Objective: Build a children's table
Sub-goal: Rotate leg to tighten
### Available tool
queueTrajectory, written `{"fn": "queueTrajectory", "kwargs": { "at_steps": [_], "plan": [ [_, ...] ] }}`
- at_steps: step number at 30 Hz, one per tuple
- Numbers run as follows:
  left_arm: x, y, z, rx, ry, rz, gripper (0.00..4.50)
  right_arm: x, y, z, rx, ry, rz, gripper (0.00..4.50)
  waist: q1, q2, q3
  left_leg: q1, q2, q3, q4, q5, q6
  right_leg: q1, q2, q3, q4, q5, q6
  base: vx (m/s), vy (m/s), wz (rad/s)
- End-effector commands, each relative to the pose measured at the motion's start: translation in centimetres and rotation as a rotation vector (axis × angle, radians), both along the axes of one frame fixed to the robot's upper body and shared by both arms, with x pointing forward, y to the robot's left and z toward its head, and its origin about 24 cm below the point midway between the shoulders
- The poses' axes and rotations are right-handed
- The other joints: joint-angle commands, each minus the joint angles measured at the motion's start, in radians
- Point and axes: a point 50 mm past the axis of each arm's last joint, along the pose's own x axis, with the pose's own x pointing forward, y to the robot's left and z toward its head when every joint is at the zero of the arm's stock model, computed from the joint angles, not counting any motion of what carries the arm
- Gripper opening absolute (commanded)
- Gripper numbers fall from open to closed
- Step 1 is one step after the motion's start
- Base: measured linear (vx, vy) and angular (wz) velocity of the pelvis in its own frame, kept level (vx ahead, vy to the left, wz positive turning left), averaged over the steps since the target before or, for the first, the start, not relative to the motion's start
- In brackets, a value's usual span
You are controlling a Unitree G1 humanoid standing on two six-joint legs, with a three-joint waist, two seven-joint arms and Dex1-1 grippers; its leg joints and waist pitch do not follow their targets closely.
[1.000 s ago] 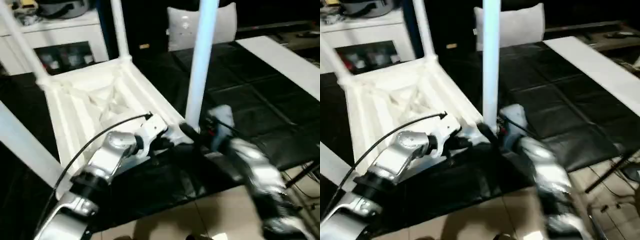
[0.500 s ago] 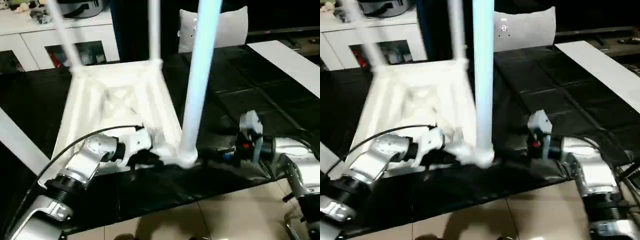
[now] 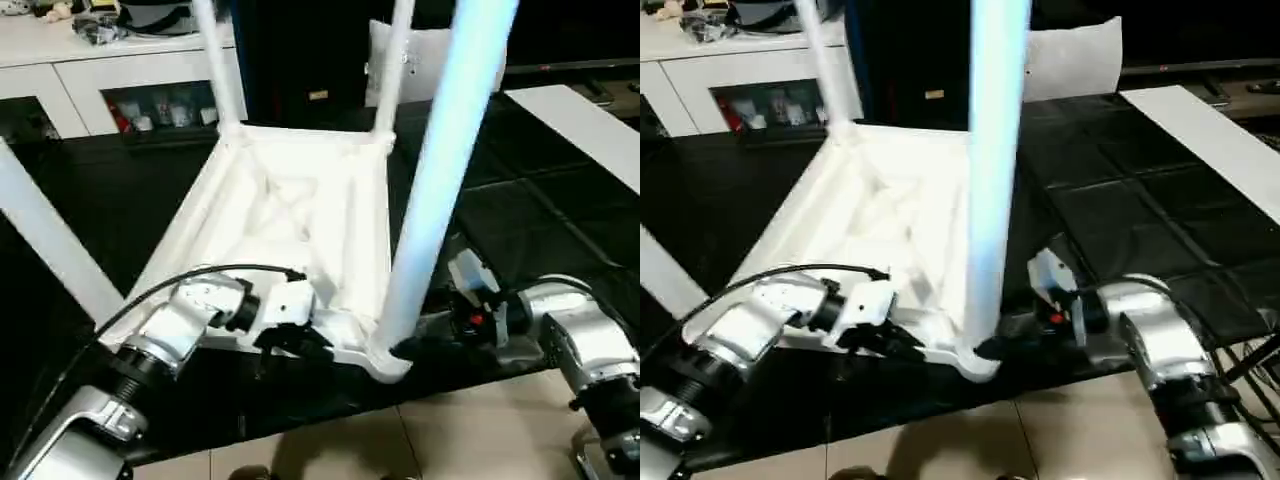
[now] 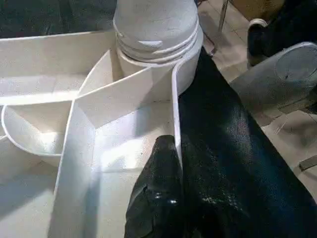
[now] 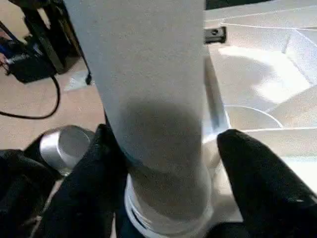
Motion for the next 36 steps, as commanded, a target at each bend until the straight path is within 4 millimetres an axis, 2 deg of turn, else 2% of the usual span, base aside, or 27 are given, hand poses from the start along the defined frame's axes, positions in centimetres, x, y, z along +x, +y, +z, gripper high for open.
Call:
{"fn": "queueTrajectory", "kwargs": {
  "at_steps": [1, 2, 6, 7, 10, 12, 14, 15, 16, 17, 18, 19, 20, 22, 23, 24, 25, 26, 27, 28, 29, 30, 31, 32, 33, 34, 36],
  "plan": [
    [0.0, -0.7, 0.5, -0.001, -0.018, -0.056, 0.0, 0.2, 0.4, 0.3, 0.014, 0.0, 0.034, 2.94, -0.004, -0.027, -0.073, -0.004, 0.037, -0.002, -0.067, -0.151, 0.097, 0.058, -0.061, 0.05, -0.071, -0.399, -0.133, 0.0, 0.0, 0.0],
    [0.0, -0.6, 0.5, -0.001, -0.017, -0.055, 0.0, 0.1, 0.5, 0.3, 0.014, 0.003, 0.039, 2.71, -0.002, -0.025, -0.073, -0.003, 0.037, -0.002, -0.067, -0.148, 0.096, 0.057, -0.061, 0.05, -0.071, -0.404, -0.131, 0.0, 0.0, 0.0],
    [0.0, -0.1, 0.4, -0.006, 0.004, -0.01, 0.0, -0.2, 0.5, 0.3, 0.057, 0.04, 0.031, 2.46, -0.002, -0.023, -0.074, -0.002, 0.038, -0.003, -0.068, -0.147, 0.095, 0.057, -0.06, 0.052, -0.069, -0.387, -0.136, 0.0, 0.0, 0.0],
    [0.0, -0.1, 0.3, -0.012, 0.012, 0.001, 0.0, -0.3, 0.6, 0.4, 0.078, 0.048, 0.024, 2.34, -0.002, -0.017, -0.074, -0.001, 0.037, -0.003, -0.068, -0.146, 0.095, 0.058, -0.059, 0.052, -0.069, -0.384, -0.138, 0.0, 0.0, 0.0],
    [0.0, 0.0, 0.4, -0.03, 0.029, 0.028, 0.0, -0.5, 0.7, 0.5, 0.114, 0.065, 0.014, 2.15, -0.002, -0.021, -0.075, -0.001, 0.037, -0.002, -0.068, -0.145, 0.09, 0.058, -0.06, 0.051, -0.07, -0.386, -0.136, 0.0, 0.0, 0.0],
    [0.1, -0.1, 0.5, -0.066, 0.044, 0.092, 0.0, -1.2, 1.1, 0.2, 0.122, 0.081, -0.005, 2.08, -0.001, -0.012, -0.076, -0.002, 0.039, -0.004, -0.068, -0.143, 0.087, 0.058, -0.059, 0.052, -0.067, -0.366, -0.142, 0.0, 0.0, 0.0],
    [0.3, -0.3, 0.5, -0.094, 0.055, 0.173, 0.0, -1.1, 1.9, -0.7, 0.087, 0.089, -0.113, 2.07, -0.002, -0.016, -0.073, -0.005, 0.039, -0.005, -0.07, -0.138, 0.081, 0.06, -0.059, 0.051, -0.067, -0.356, -0.144, 0.0, 0.0, 0.0],
    [0.4, -0.6, 0.5, -0.103, 0.056, 0.22, 0.0, -0.7, 2.5, -1.3, 0.065, 0.091, -0.222, 2.06, -0.009, -0.016, -0.071, -0.006, 0.037, -0.005, -0.074, -0.151, 0.071, 0.059, -0.058, 0.05, -0.07, -0.391, -0.133, 0.0, 0.0, 0.0],
    [0.4, -0.6, 0.5, -0.104, 0.056, 0.231, 0.0, -0.5, 2.7, -1.4, 0.059, 0.088, -0.252, 2.06, -0.011, -0.016, -0.069, -0.004, 0.033, -0.004, -0.072, -0.16, 0.064, 0.058, -0.057, 0.048, -0.075, -0.42, -0.121, 0.0, 0.0, 0.0],
    [0.4, -0.8, 0.4, -0.103, 0.054, 0.265, 0.0, 0.1, 3.3, -1.8, 0.041, 0.079, -0.352, 2.05, -0.02, -0.016, -0.065, -0.004, 0.027, -0.005, -0.073, -0.182, 0.048, 0.058, -0.058, 0.044, -0.084, -0.49, -0.096, 0.0, 0.0, 0.0],
    [0.5, -1.0, 0.3, -0.105, 0.055, 0.293, 0.0, 0.5, 3.7, -2.1, 0.034, 0.081, -0.428, 2.05, -0.032, -0.016, -0.063, -0.006, 0.021, -0.007, -0.073, -0.199, 0.032, 0.06, -0.058, 0.038, -0.094, -0.548, -0.063, 0.0, 0.0, 0.0],
    [0.5, -1.2, 0.3, -0.108, 0.058, 0.319, 0.0, 0.9, 4.2, -2.3, 0.028, 0.087, -0.49, 2.04, -0.041, -0.017, -0.06, -0.009, 0.02, -0.009, -0.075, -0.203, 0.024, 0.061, -0.058, 0.036, -0.096, -0.568, -0.049, 0.0, 0.0, 0.0],
    [0.5, -1.2, 0.3, -0.108, 0.058, 0.319, 0.0, 0.9, 4.2, -2.3, 0.028, 0.087, -0.49, 2.04, -0.056, -0.016, -0.06, -0.006, 0.016, -0.011, -0.072, -0.23, 0.017, 0.058, -0.057, 0.029, -0.105, -0.607, -0.027, 0.0, 0.0, 0.0],
    [1.2, -2.5, 0.3, -0.134, 0.063, 0.445, 0.0, 2.3, 5.8, -2.9, 0.002, 0.055, -0.712, 2.03, -0.076, -0.014, -0.059, 0.0, 0.011, -0.011, -0.067, -0.258, 0.02, 0.05, -0.053, 0.023, -0.117, -0.641, -0.008, 0.0, 0.0, 0.0],
    [1.4, -3.0, 0.4, -0.142, 0.062, 0.483, 0.0, 2.8, 6.1, -3.1, -0.009, 0.059, -0.789, 2.03, -0.097, -0.014, -0.057, -0.001, 0.007, -0.014, -0.061, -0.289, 0.014, 0.047, -0.052, 0.009, -0.126, -0.679, 0.006, 0.0, 0.0, 0.0],
    [1.4, -3.0, 0.4, -0.142, 0.062, 0.483, 0.0, 2.8, 6.1, -3.1, -0.009, 0.059, -0.789, 2.03, -0.097, -0.014, -0.057, -0.001, 0.007, -0.014, -0.061, -0.289, 0.014, 0.047, -0.052, 0.009, -0.126, -0.679, 0.006, 0.0, 0.0, 0.0],
    [1.7, -3.5, 0.5, -0.149, 0.059, 0.513, 0.0, 3.2, 6.5, -3.2, -0.012, 0.074, -0.86, 2.03, -0.106, -0.011, -0.056, 0.007, 0.005, -0.015, -0.057, -0.314, 0.017, 0.041, -0.051, 0.001, -0.136, -0.7, 0.021, 0.0, 0.0, 0.0],
    [1.9, -3.9, 0.7, -0.158, 0.055, 0.54, 0.0, 3.6, 6.9, -3.2, 0.007, 0.092, -0.903, 2.03, -0.115, -0.003, -0.058, 0.014, 0.004, -0.018, -0.056, -0.331, 0.024, 0.041, -0.052, -0.003, -0.141, -0.685, 0.019, 0.0, 0.0, 0.0],
    [2.3, -4.2, 0.8, -0.165, 0.046, 0.58, 0.0, 3.9, 7.3, -3.1, 0.019, 0.096, -0.942, 2.03, -0.121, 0.008, -0.06, 0.01, 0.014, -0.025, -0.065, -0.342, 0.033, 0.05, -0.052, -0.003, -0.135, -0.629, 0.001, 0.0, 0.0, 0.0],
    [2.8, -4.6, 1.0, -0.17, 0.026, 0.625, 0.0, 4.3, 7.7, -3.0, 0.04, 0.093, -0.98, 2.57, -0.125, 0.014, -0.06, 0.008, 0.019, -0.027, -0.069, -0.355, 0.036, 0.052, -0.051, -0.005, -0.135, -0.603, -0.008, 0.0, 0.0, 0.0],
    [3.3, -4.9, 1.1, -0.169, 0.001, 0.668, 0.0, 4.6, 7.9, -2.8, 0.042, 0.068, -0.999, 2.7, -0.133, 0.012, -0.059, 0.014, 0.025, -0.033, -0.07, -0.399, 0.033, 0.054, -0.051, -0.016, -0.138, -0.574, -0.014, 0.0, 0.0, 0.0],
    [3.5, -5.0, 1.1, -0.168, -0.007, 0.683, 0.0, 4.6, 8.0, -2.8, 0.04, 0.058, -1.008, 2.7, -0.134, 0.014, -0.058, 0.019, 0.027, -0.034, -0.073, -0.417, 0.034, 0.056, -0.051, -0.018, -0.14, -0.561, -0.018, 0.0, 0.0, 0.0],
    [3.6, -5.1, 1.2, -0.164, -0.022, 0.686, 0.0, 4.6, 8.0, -2.8, 0.037, 0.048, -1.007, 2.77, -0.139, 0.012, -0.058, 0.016, 0.028, -0.036, -0.076, -0.432, 0.038, 0.061, -0.055, -0.016, -0.137, -0.538, -0.026, 0.0, 0.0, 0.0],
    [3.6, -5.1, 1.2, -0.158, -0.033, 0.685, 0.0, 4.6, 8.0, -2.7, 0.047, 0.041, -1.007, 2.91, -0.138, 0.011, -0.059, 0.014, 0.02, -0.032, -0.074, -0.41, 0.042, 0.059, -0.062, -0.007, -0.135, -0.543, -0.037, 0.0, 0.0, 0.0],
    [3.5, -5.1, 1.2, -0.152, -0.043, 0.674, 0.0, 4.5, 7.8, -2.5, 0.067, 0.032, -1.002, 2.91, -0.136, 0.012, -0.06, 0.011, 0.019, -0.032, -0.074, -0.393, 0.045, 0.061, -0.064, -0.002, -0.132, -0.537, -0.042, 0.0, 0.0, 0.0],
    [3.5, -5.0, 1.2, -0.145, -0.046, 0.665, 0.0, 4.4, 7.6, -2.3, 0.081, 0.02, -1.0, 3.06, -0.134, 0.013, -0.062, 0.008, 0.019, -0.031, -0.075, -0.374, 0.048, 0.062, -0.066, 0.002, -0.13, -0.523, -0.048, 0.0, 0.0, 0.0],
    [3.3, -4.7, 1.0, -0.13, -0.045, 0.651, 0.0, 4.2, 7.0, -2.1, 0.099, -0.009, -0.984, 3.18, -0.124, 0.013, -0.067, -0.002, 0.027, -0.031, -0.079, -0.315, 0.06, 0.068, -0.066, 0.015, -0.112, -0.436, -0.084, 0.0, 0.0, 0.0]
  ]
}}
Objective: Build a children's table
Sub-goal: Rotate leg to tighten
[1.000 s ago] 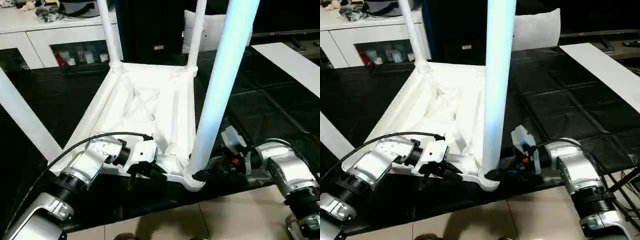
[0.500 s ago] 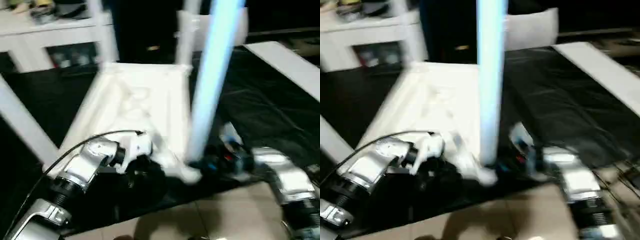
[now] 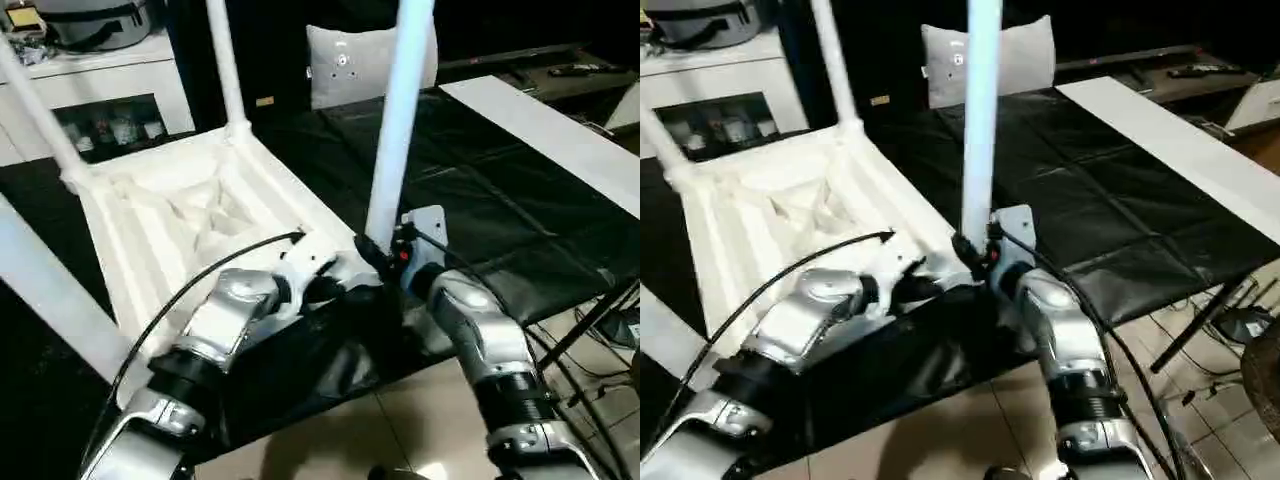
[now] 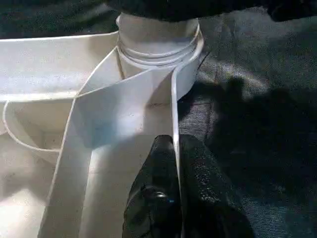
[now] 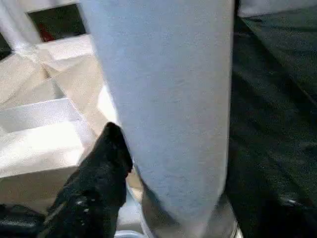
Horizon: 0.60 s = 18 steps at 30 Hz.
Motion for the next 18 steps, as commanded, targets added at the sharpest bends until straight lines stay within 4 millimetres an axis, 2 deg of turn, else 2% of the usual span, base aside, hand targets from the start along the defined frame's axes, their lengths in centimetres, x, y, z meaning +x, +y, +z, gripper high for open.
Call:
{"fn": "queueTrajectory", "kwargs": {
  "at_steps": [1, 4, 5, 6, 7, 8, 9, 10, 12, 13, 16, 18],
  "plan": [
    [0.2, -0.7, 1.5, -0.015, -0.084, -0.06, 0.0, -0.7, 0.0, -0.2, 0.009, -0.011, 0.092, 3.25, 0.008, -0.001, -0.066, -0.003, 0.029, -0.009, -0.081, -0.302, 0.061, 0.047, -0.062, 0.046, -0.069, -0.414, -0.094, 0.0, 0.0, 0.0],
    [0.2, 0.2, 1.2, 0.002, -0.089, -0.081, 0.0, -1.5, -1.7, 0.2, 0.02, -0.04, 0.18, 3.58, 0.026, -0.003, -0.07, -0.002, 0.032, -0.003, -0.079, -0.253, 0.08, 0.049, -0.062, 0.055, -0.057, -0.353, -0.128, 0.0, 0.0, 0.0],
    [0.2, 0.2, 1.2, 0.002, -0.09, -0.083, 0.0, -1.6, -1.9, 0.3, 0.022, -0.041, 0.187, 3.64, 0.032, -0.006, -0.072, -0.004, 0.03, 0.001, -0.075, -0.233, 0.089, 0.05, -0.062, 0.057, -0.056, -0.346, -0.133, 0.0, 0.0, 0.0],
    [0.2, 0.5, 1.1, 0.001, -0.092, -0.106, 0.0, -1.8, -2.6, 0.5, 0.023, -0.045, 0.219, 3.82, 0.038, -0.005, -0.072, -0.009, 0.03, 0.001, -0.076, -0.204, 0.095, 0.053, -0.062, 0.056, -0.053, -0.336, -0.138, 0.0, 0.0, 0.0],
    [0.0, 0.7, 1.0, -0.001, -0.095, -0.133, 0.0, -2.1, -3.2, 0.7, 0.022, -0.049, 0.248, 3.94, 0.041, -0.006, -0.071, -0.01, 0.028, 0.001, -0.075, -0.197, 0.1, 0.054, -0.062, 0.055, -0.056, -0.346, -0.132, 0.0, 0.0, 0.0],
    [-0.2, 1.2, 0.8, -0.003, -0.078, -0.162, 0.0, -2.6, -4.3, 1.1, 0.002, -0.062, 0.31, 3.94, 0.053, -0.009, -0.077, -0.011, 0.029, 0.003, -0.07, -0.149, 0.104, 0.057, -0.061, 0.057, -0.049, -0.321, -0.127, 0.0, 0.0, 0.0],
    [-0.2, 1.2, 0.8, -0.003, -0.078, -0.162, 0.0, -2.6, -4.3, 1.1, 0.002, -0.062, 0.31, 4.01, 0.053, -0.009, -0.077, -0.011, 0.029, 0.003, -0.07, -0.149, 0.104, 0.057, -0.061, 0.057, -0.049, -0.321, -0.127, 0.0, 0.0, 0.0],
    [-0.5, 1.4, 0.7, -0.006, -0.079, -0.218, 0.0, -3.0, -5.3, 1.6, -0.008, -0.068, 0.369, 4.01, 0.062, -0.011, -0.076, -0.016, 0.029, 0.005, -0.067, -0.124, 0.118, 0.055, -0.061, 0.059, -0.044, -0.301, -0.131, 0.0, 0.0, 0.0],
    [-0.7, 1.6, 0.7, -0.006, -0.073, -0.252, 0.0, -3.1, -5.9, 1.8, -0.022, -0.067, 0.392, 4.22, 0.067, -0.011, -0.079, -0.018, 0.031, 0.005, -0.066, -0.11, 0.119, 0.054, -0.058, 0.059, -0.038, -0.291, -0.135, 0.0, 0.0, 0.0],
    [-1.0, 1.9, 0.6, 0.005, -0.068, -0.313, 0.0, -3.3, -6.8, 2.3, -0.047, -0.076, 0.438, 4.22, 0.07, -0.01, -0.078, -0.015, 0.032, 0.006, -0.066, -0.111, 0.119, 0.049, -0.058, 0.059, -0.041, -0.297, -0.136, 0.0, 0.0, 0.0],
    [-1.1, 2.5, 0.5, 0.053, -0.072, -0.393, 0.0, -3.7, -7.9, 3.1, -0.085, -0.083, 0.547, 4.22, 0.083, -0.01, -0.074, -0.006, 0.037, 0.01, -0.068, -0.154, 0.112, 0.041, -0.058, 0.058, -0.048, -0.356, -0.128, 0.0, 0.0, 0.0],
    [-1.3, 3.0, 0.5, 0.09, -0.066, -0.469, 0.0, -4.0, -8.4, 3.2, -0.117, -0.066, 0.63, 4.09, 0.09, -0.008, -0.074, -0.008, 0.038, 0.009, -0.069, -0.17, 0.111, 0.042, -0.056, 0.056, -0.047, -0.365, -0.123, 0.0, 0.0, 0.0]
  ]
}}
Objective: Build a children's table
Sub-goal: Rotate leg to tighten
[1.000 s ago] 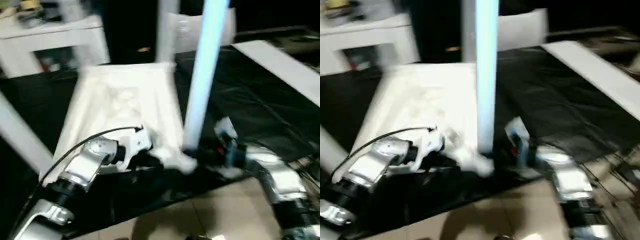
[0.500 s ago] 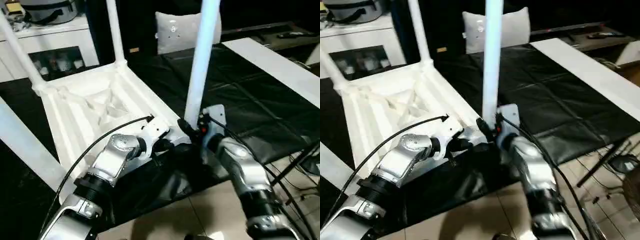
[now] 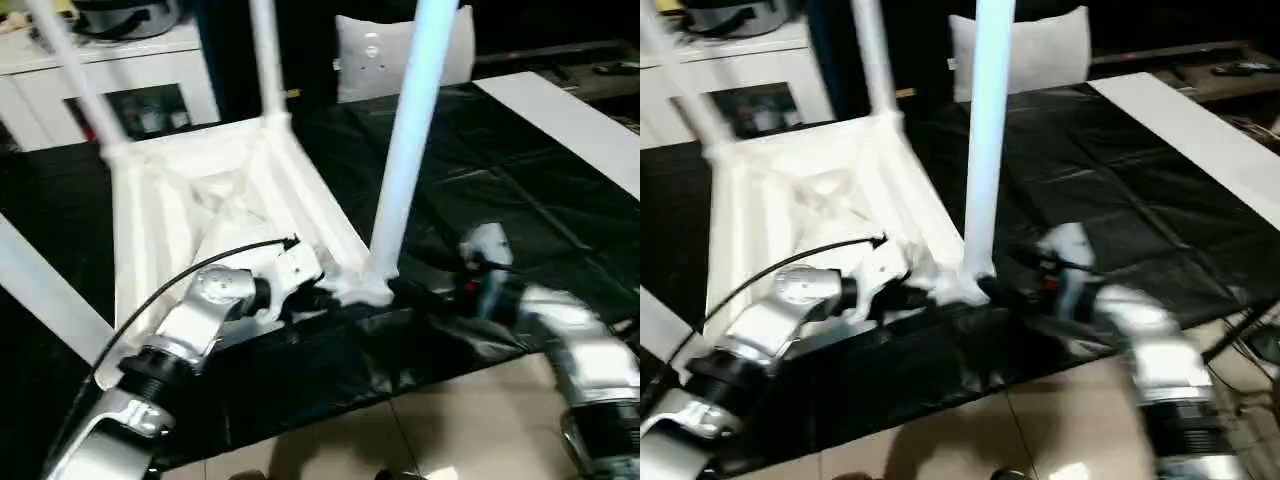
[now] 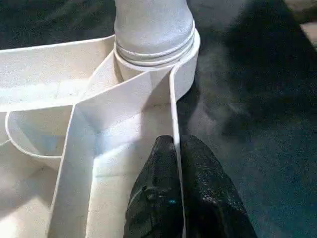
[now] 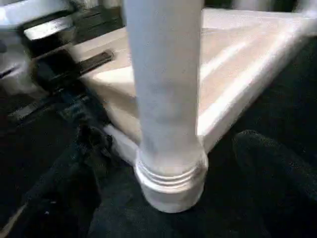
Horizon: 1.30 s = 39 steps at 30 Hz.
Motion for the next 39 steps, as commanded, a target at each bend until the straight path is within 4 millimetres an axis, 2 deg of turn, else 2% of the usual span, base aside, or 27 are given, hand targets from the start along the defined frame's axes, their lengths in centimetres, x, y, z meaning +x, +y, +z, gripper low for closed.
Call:
{"fn": "queueTrajectory", "kwargs": {
  "at_steps": [1, 4, 6, 8, 9, 12, 13, 14, 15, 18, 22, 23, 27, 28, 33, 34, 36, 37, 38, 39],
  "plan": [
    [-0.4, -0.3, 0.2, 0.059, -0.008, -0.156, 0.0, -0.2, 0.0, 0.4, -0.028, -0.003, 0.108, 3.98, 0.002, -0.012, -0.072, 0.004, 0.033, 0.002, -0.066, -0.177, 0.108, 0.06, -0.06, 0.053, -0.07, -0.381, -0.117, 0.0, 0.0, 0.0],
    [-0.6, -0.2, 0.2, 0.062, -0.004, -0.196, 0.0, -0.3, -0.2, 0.4, -0.052, 0.007, 0.142, 3.86, 0.013, -0.011, -0.074, 0.008, 0.035, 0.003, -0.065, -0.178, 0.097, 0.057, -0.061, 0.056, -0.067, -0.37, -0.129, 0.0, 0.0, 0.0],
    [-1.0, 0.0, 0.3, 0.096, 0.002, -0.288, 0.0, -0.4, 0.1, 0.5, -0.068, 0.026, 0.227, 3.53, 0.019, -0.012, -0.075, 0.007, 0.036, 0.003, -0.066, -0.177, 0.097, 0.059, -0.061, 0.055, -0.061, -0.347, -0.141, 0.0, 0.0, 0.0],
    [-1.1, 0.1, 0.3, 0.103, 0.005, -0.307, 0.0, -0.4, 0.2, 0.5, -0.067, 0.028, 0.247, 3.43, 0.021, -0.014, -0.077, 0.007, 0.037, 0.003, -0.066, -0.168, 0.098, 0.06, -0.062, 0.057, -0.057, -0.331, -0.148, 0.0, 0.0, 0.0],
    [-1.2, 0.2, 0.4, 0.108, 0.007, -0.326, 0.0, -0.4, 0.3, 0.6, -0.065, 0.031, 0.263, 3.43, 0.023, -0.013, -0.077, 0.007, 0.038, 0.004, -0.065, -0.165, 0.098, 0.059, -0.063, 0.058, -0.057, -0.328, -0.149, 0.0, 0.0, 0.0],
    [-1.4, 0.2, 0.5, 0.126, 0.004, -0.381, 0.0, -0.5, 1.0, 0.5, -0.056, 0.044, 0.328, 3.06, 0.029, -0.013, -0.078, 0.007, 0.038, 0.005, -0.065, -0.156, 0.098, 0.06, -0.063, 0.059, -0.055, -0.328, -0.152, 0.0, 0.0, 0.0],
    [-1.4, 0.2, 0.6, 0.125, 0.0, -0.388, 0.0, -0.6, 1.1, 0.4, -0.057, 0.049, 0.346, 3.01, 0.033, -0.016, -0.078, 0.009, 0.039, 0.006, -0.064, -0.151, 0.096, 0.058, -0.063, 0.06, -0.055, -0.325, -0.153, 0.0, 0.0, 0.0],
    [-1.3, -0.1, 0.7, 0.115, -0.002, -0.391, 0.0, -0.7, 1.5, 0.2, -0.057, 0.059, 0.369, 2.82, 0.036, -0.015, -0.079, 0.009, 0.039, 0.006, -0.064, -0.149, 0.095, 0.059, -0.063, 0.059, -0.054, -0.323, -0.156, 0.0, 0.0, 0.0],
    [-1.3, -0.2, 0.7, 0.112, -0.002, -0.395, 0.0, -0.7, 1.7, 0.1, -0.057, 0.061, 0.378, 2.82, 0.037, -0.014, -0.079, 0.008, 0.041, 0.005, -0.065, -0.147, 0.092, 0.06, -0.063, 0.059, -0.052, -0.318, -0.157, 0.0, 0.0, 0.0],
    [-1.3, -0.4, 0.7, 0.108, 0.0, -0.403, 0.0, -0.6, 2.1, -0.2, -0.055, 0.07, 0.396, 2.59, 0.037, -0.019, -0.078, 0.008, 0.039, 0.006, -0.066, -0.161, 0.084, 0.06, -0.065, 0.059, -0.055, -0.345, -0.147, 0.0, 0.0, 0.0],
    [-1.4, -0.4, 0.7, 0.105, 0.005, -0.406, 0.0, -0.6, 2.4, -0.6, -0.056, 0.083, 0.406, 2.32, 0.036, -0.018, -0.077, 0.009, 0.037, 0.008, -0.065, -0.156, 0.082, 0.058, -0.063, 0.059, -0.057, -0.362, -0.139, 0.0, 0.0, 0.0],
    [-1.4, -0.4, 0.6, 0.104, 0.008, -0.405, 0.0, -0.5, 2.5, -0.7, -0.052, 0.087, 0.404, 2.13, 0.037, -0.018, -0.078, 0.01, 0.038, 0.009, -0.065, -0.155, 0.082, 0.057, -0.063, 0.06, -0.057, -0.361, -0.14, 0.0, 0.0, 0.0],
    [-1.4, -0.3, 0.3, 0.104, 0.023, -0.39, 0.0, -0.5, 2.8, -1.0, -0.045, 0.097, 0.399, 1.95, 0.038, -0.018, -0.079, 0.01, 0.039, 0.009, -0.065, -0.151, 0.083, 0.058, -0.063, 0.06, -0.056, -0.353, -0.138, 0.0, 0.0, 0.0],
    [-1.5, -0.2, 0.2, 0.1, 0.031, -0.375, 0.0, -0.6, 3.0, -1.2, -0.041, 0.102, 0.398, 1.93, 0.037, -0.021, -0.078, 0.009, 0.038, 0.01, -0.065, -0.153, 0.083, 0.059, -0.063, 0.06, -0.057, -0.358, -0.137, 0.0, 0.0, 0.0],
    [-1.6, -0.1, 0.0, 0.09, 0.046, -0.348, 0.0, -0.8, 3.1, -1.3, -0.024, 0.106, 0.384, 1.9, 0.035, -0.021, -0.076, 0.01, 0.036, 0.011, -0.067, -0.165, 0.078, 0.058, -0.063, 0.059, -0.06, -0.392, -0.123, 0.0, 0.0, 0.0],
    [-1.7, -0.2, 0.1, 0.061, 0.062, -0.316, 0.0, -0.8, 3.3, -1.3, -0.004, 0.112, 0.356, 1.9, 0.035, -0.017, -0.076, 0.01, 0.036, 0.011, -0.066, -0.167, 0.076, 0.058, -0.063, 0.059, -0.06, -0.396, -0.122, 0.0, 0.0, 0.0],
    [-1.9, -0.7, 0.1, 0.004, 0.089, -0.254, 0.0, -1.0, 3.9, -1.6, 0.019, 0.126, 0.301, 1.9, 0.03, -0.021, -0.073, 0.009, 0.037, 0.01, -0.07, -0.175, 0.07, 0.059, -0.062, 0.059, -0.062, -0.411, -0.116, 0.0, 0.0, 0.0],
    [-2.0, -1.1, 0.1, -0.016, 0.097, -0.221, 0.0, -1.0, 4.3, -1.9, 0.016, 0.133, 0.261, 1.9, 0.025, -0.017, -0.069, 0.011, 0.034, 0.01, -0.071, -0.201, 0.059, 0.057, -0.06, 0.057, -0.068, -0.459, -0.101, 0.0, 0.0, 0.0],
    [-2.1, -1.3, 0.1, -0.027, 0.102, -0.201, 0.0, -0.9, 4.5, -2.1, 0.012, 0.137, 0.235, 1.9, 0.022, -0.019, -0.069, 0.012, 0.033, 0.01, -0.072, -0.209, 0.055, 0.057, -0.06, 0.056, -0.072, -0.478, -0.093, 0.0, 0.0, 0.0],
    [-2.1, -1.8, 0.1, -0.052, 0.109, -0.153, 0.0, -0.7, 5.1, -2.5, 0.017, 0.147, 0.164, 1.9, 0.018, -0.015, -0.064, 0.017, 0.028, 0.011, -0.071, -0.232, 0.05, 0.051, -0.059, 0.053, -0.082, -0.53, -0.076, 0.0, 0.0, 0.0]
  ]
}}
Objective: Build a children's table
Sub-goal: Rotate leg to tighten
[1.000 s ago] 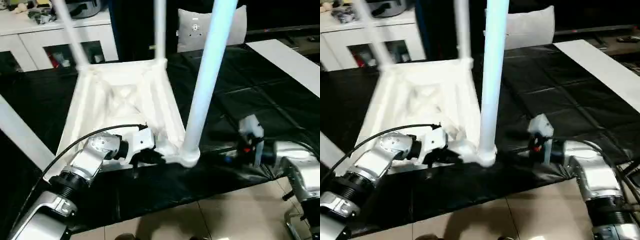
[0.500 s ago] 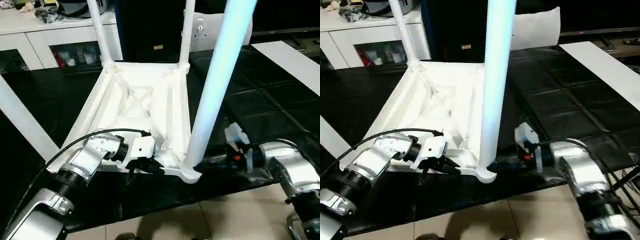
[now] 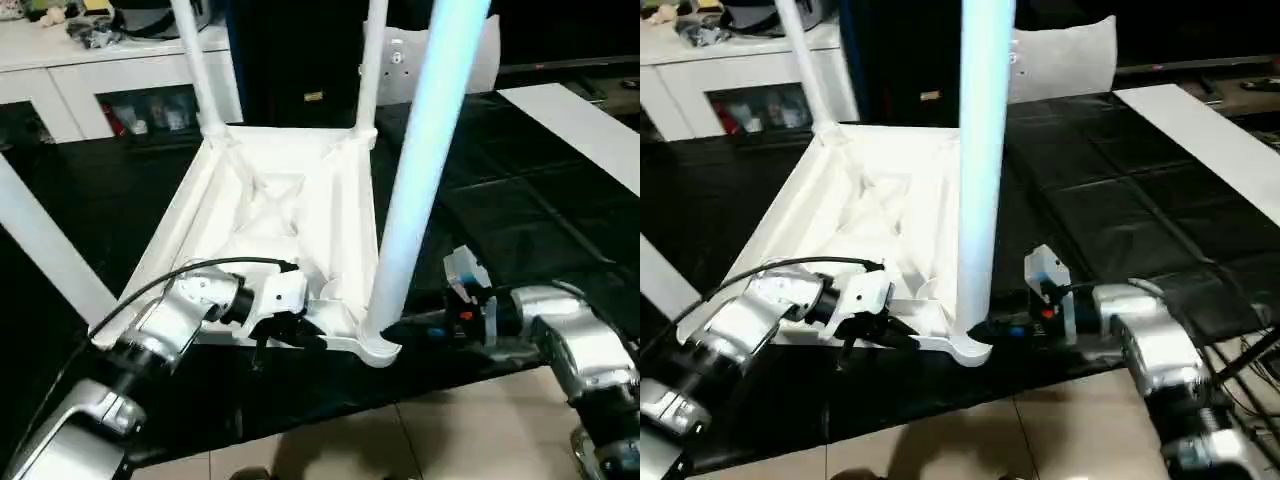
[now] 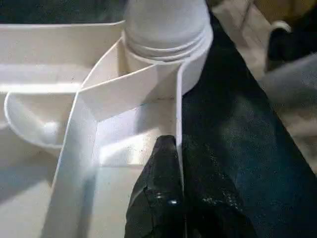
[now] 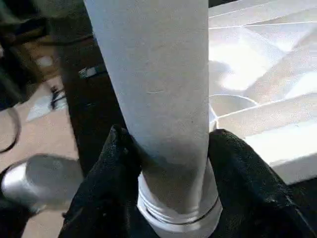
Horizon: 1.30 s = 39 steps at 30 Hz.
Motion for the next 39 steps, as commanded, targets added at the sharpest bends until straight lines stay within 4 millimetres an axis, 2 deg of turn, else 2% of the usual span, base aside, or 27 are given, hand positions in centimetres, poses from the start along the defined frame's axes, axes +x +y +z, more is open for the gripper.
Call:
{"fn": "queueTrajectory", "kwargs": {
  "at_steps": [1, 6, 7, 9, 10, 11, 12, 13, 14, 15, 16, 17, 18, 19, 20, 21, 22, 23, 24, 25, 26, 27, 28, 29, 30, 35, 39],
  "plan": [
    [-0.5, -2.8, 0.2, -0.088, 0.015, 0.03, 0.0, 0.4, 1.8, -0.8, -0.005, 0.027, -0.104, 1.9, -0.01, -0.012, -0.06, 0.004, 0.023, -0.005, -0.073, -0.237, 0.046, 0.046, -0.058, 0.041, -0.086, -0.546, -0.071, 0.0, 0.0, 0.0],
    [-0.1, -5.0, 0.7, -0.158, 0.024, 0.165, 0.0, 1.9, 3.7, -1.4, 0.019, 0.023, -0.324, 1.9, -0.071, -0.013, -0.053, 0.001, 0.003, -0.013, -0.06, -0.312, 0.033, 0.045, -0.051, 0.002, -0.125, -0.674, 0.016, 0.0, 0.0, 0.0],
    [0.0, -5.3, 0.8, -0.166, 0.024, 0.187, 0.0, 2.1, 4.1, -1.5, 0.023, 0.024, -0.357, 1.9, -0.079, -0.009, -0.055, 0.003, 0.004, -0.014, -0.058, -0.321, 0.032, 0.047, -0.053, -0.003, -0.127, -0.675, 0.02, 0.0, 0.0, 0.0],
    [0.9, -6.6, 1.2, -0.183, 0.002, 0.278, 0.0, 3.6, 6.2, -1.8, 0.019, 0.031, -0.507, 1.9, -0.121, 0.012, -0.048, 0.007, 0.018, -0.03, -0.064, -0.421, 0.025, 0.056, -0.047, -0.043, -0.146, -0.664, 0.042, 0.0, 0.0, 0.0],
    [1.4, -6.9, 1.3, -0.184, -0.019, 0.323, 0.0, 4.3, 6.8, -1.9, 0.007, 0.035, -0.571, 1.9, -0.146, 0.015, -0.048, -0.009, 0.035, -0.048, -0.076, -0.481, 0.021, 0.08, -0.049, -0.05, -0.129, -0.607, 0.049, 0.0, 0.0, 0.0],
    [1.7, -7.2, 1.4, -0.184, -0.032, 0.347, 0.0, 4.7, 7.2, -2.0, -0.003, 0.037, -0.62, 1.9, -0.149, 0.022, -0.046, -0.015, 0.048, -0.059, -0.089, -0.528, 0.02, 0.09, -0.046, -0.051, -0.116, -0.592, 0.057, 0.0, 0.0, 0.0],
    [2.1, -7.4, 1.5, -0.184, -0.047, 0.37, 0.0, 5.2, 7.6, -2.0, 0.011, 0.055, -0.678, 1.9, -0.144, 0.036, -0.04, -0.023, 0.087, -0.079, -0.129, -0.639, 0.018, 0.108, -0.048, -0.017, -0.043, -0.496, 0.036, 0.0, 0.0, 0.0],
    [2.4, -7.6, 1.7, -0.177, -0.074, 0.394, 0.0, 5.7, 8.2, -1.9, 0.024, 0.053, -0.736, 1.9, -0.142, 0.036, -0.038, -0.024, 0.106, -0.085, -0.152, -0.696, 0.008, 0.111, -0.049, 0.011, 0.011, -0.41, 0.005, -0.053, -0.024, -0.02],
    [2.7, -7.6, 1.7, -0.161, -0.105, 0.396, 0.0, 5.9, 8.8, -1.7, 0.028, 0.024, -0.745, 1.9, -0.147, -0.007, -0.031, 0.021, 0.039, -0.052, -0.112, -0.712, -0.013, 0.05, -0.045, 0.033, -0.064, -0.57, 0.001, -0.003, -0.064, 0.06],
    [2.8, -7.4, 1.7, -0.156, -0.115, 0.4, 0.0, 6.0, 9.0, -1.6, 0.026, 0.003, -0.739, 1.9, -0.148, -0.022, -0.029, 0.07, -0.027, -0.024, -0.028, -0.584, -0.014, -0.014, -0.049, -0.012, -0.153, -0.82, 0.055, -0.003, -0.064, 0.06],
    [2.8, -7.4, 1.7, -0.156, -0.115, 0.4, 0.0, 6.0, 9.0, -1.6, 0.026, 0.003, -0.739, 2.25, -0.156, -0.029, -0.016, 0.129, -0.073, 0.004, 0.078, -0.458, 0.004, -0.084, -0.064, -0.06, -0.231, -1.012, 0.094, 0.009, -0.074, 0.0],
    [2.8, -7.0, 1.6, -0.142, -0.13, 0.4, 0.0, 5.8, 9.0, -1.5, 0.036, -0.034, -0.719, 2.45, -0.184, -0.006, -0.032, 0.066, -0.061, 0.004, 0.062, -0.379, 0.044, 0.008, -0.071, -0.107, -0.229, -1.031, 0.177, 0.069, 0.014, -0.27],
    [2.8, -6.9, 1.5, -0.139, -0.132, 0.401, 0.0, 5.8, 9.0, -1.5, 0.038, -0.038, -0.718, 2.59, -0.189, 0.026, -0.041, -0.037, 0.021, -0.056, -0.009, -0.413, 0.043, 0.127, -0.075, -0.112, -0.12, -0.774, 0.218, 0.069, 0.014, -0.27],
    [2.8, -6.8, 1.5, -0.134, -0.134, 0.401, 0.0, 5.8, 8.9, -1.5, 0.041, -0.043, -0.718, 2.59, -0.145, 0.059, -0.047, -0.067, 0.095, -0.102, -0.072, -0.503, 0.041, 0.173, -0.087, -0.034, 0.049, -0.532, 0.13, 0.133, 0.068, -0.25],
    [2.8, -6.6, 1.4, -0.128, -0.136, 0.405, 0.0, 5.8, 8.7, -1.5, 0.052, -0.038, -0.716, 2.65, -0.134, 0.056, -0.038, -0.013, 0.13, -0.116, -0.144, -0.635, 0.036, 0.102, -0.071, 0.043, 0.083, -0.213, 0.006, 0.092, -0.02, 0.05],
    [2.9, -6.3, 1.3, -0.122, -0.137, 0.414, 0.0, 5.7, 8.4, -1.5, 0.064, -0.038, -0.713, 2.65, -0.147, -0.014, -0.022, 0.024, 0.024, -0.066, -0.068, -0.657, 0.001, 0.047, -0.061, 0.032, -0.047, -0.52, 0.02, 0.092, -0.02, 0.05],
    [2.9, -6.0, 1.2, -0.117, -0.138, 0.418, 0.0, 5.6, 7.9, -1.5, 0.07, -0.049, -0.709, 2.98, -0.126, -0.024, -0.011, 0.081, -0.052, -0.025, 0.031, -0.505, -0.014, -0.033, -0.055, -0.028, -0.161, -0.888, 0.11, -0.001, -0.099, 0.25],
    [3.0, -5.7, 1.1, -0.114, -0.138, 0.423, 0.0, 5.6, 7.3, -1.5, 0.072, -0.065, -0.707, 3.03, -0.147, -0.04, -0.037, 0.063, -0.1, 0.014, 0.114, -0.312, 0.043, -0.03, -0.068, -0.028, -0.163, -1.103, 0.205, 0.079, -0.023, -0.04],
    [3.1, -5.3, 1.0, -0.109, -0.139, 0.425, 0.0, 5.4, 6.6, -1.3, 0.08, -0.087, -0.688, 3.03, -0.13, -0.027, -0.046, 0.007, -0.075, -0.006, 0.06, -0.273, 0.066, 0.056, -0.107, 0.002, -0.136, -1.033, 0.199, 0.079, -0.023, -0.04],
    [3.1, -4.9, 1.0, -0.102, -0.141, 0.421, 0.0, 5.1, 5.6, -1.1, 0.093, -0.112, -0.662, 3.05, -0.131, -0.024, -0.046, -0.012, -0.048, -0.027, 0.037, -0.25, 0.065, 0.042, -0.079, -0.04, -0.14, -0.937, 0.255, 0.132, 0.038, -0.19],
    [3.1, -4.6, 0.9, -0.098, -0.142, 0.419, 0.0, 5.0, 5.1, -0.9, 0.1, -0.124, -0.646, 3.31, -0.107, 0.012, -0.066, -0.001, -0.008, -0.052, -0.014, -0.193, 0.072, 0.06, -0.085, -0.017, -0.116, -0.691, 0.18, 0.0, 0.0, 0.0],
    [3.2, -4.5, 0.9, -0.095, -0.143, 0.417, 0.0, 4.8, 4.6, -0.7, 0.105, -0.133, -0.633, 3.43, -0.106, 0.022, -0.075, -0.009, 0.025, -0.071, -0.03, -0.079, 0.093, 0.066, -0.078, -0.007, -0.08, -0.398, 0.056, 0.0, 0.0, 0.0],
    [3.2, -4.0, 0.8, -0.087, -0.148, 0.397, 0.0, 4.4, 3.4, -0.3, 0.107, -0.165, -0.576, 3.46, -0.096, 0.018, -0.076, -0.006, 0.03, -0.061, -0.038, -0.052, 0.12, 0.057, -0.073, 0.004, -0.062, -0.25, -0.049, 0.048, 0.048, 0.21],
    [3.2, -3.9, 0.8, -0.085, -0.148, 0.391, 0.0, 4.2, 3.1, -0.1, 0.105, -0.173, -0.56, 3.49, -0.099, 0.009, -0.068, -0.011, 0.025, -0.054, -0.04, -0.079, 0.13, 0.052, -0.064, 0.005, -0.065, -0.275, -0.073, 0.045, 0.05, 0.12],
    [3.1, -3.5, 0.8, -0.076, -0.15, 0.377, 0.0, 3.9, 2.4, 0.1, 0.099, -0.187, -0.517, 3.58, -0.098, 0.011, -0.074, -0.024, 0.019, -0.054, -0.04, -0.072, 0.135, 0.069, -0.072, 0.009, -0.051, -0.272, -0.113, 0.045, 0.05, 0.12],
    [2.3, -2.1, 0.5, -0.041, -0.158, 0.205, 0.0, 2.4, -1.1, 1.5, 0.043, -0.206, -0.326, 3.96, -0.067, 0.004, -0.081, -0.03, 0.018, -0.047, -0.029, 0.032, 0.213, 0.067, -0.077, 0.02, -0.036, -0.188, -0.145, 0.0, 0.0, 0.0],
    [1.6, -1.3, 0.5, -0.009, -0.156, 0.058, 0.0, 1.7, -2.1, 2.0, -0.04, -0.209, -0.186, 4.33, -0.056, 0.002, -0.073, -0.026, 0.015, -0.036, -0.032, -0.01, 0.196, 0.059, -0.075, 0.022, -0.048, -0.293, -0.126, 0.0, 0.0, 0.0]
  ]
}}
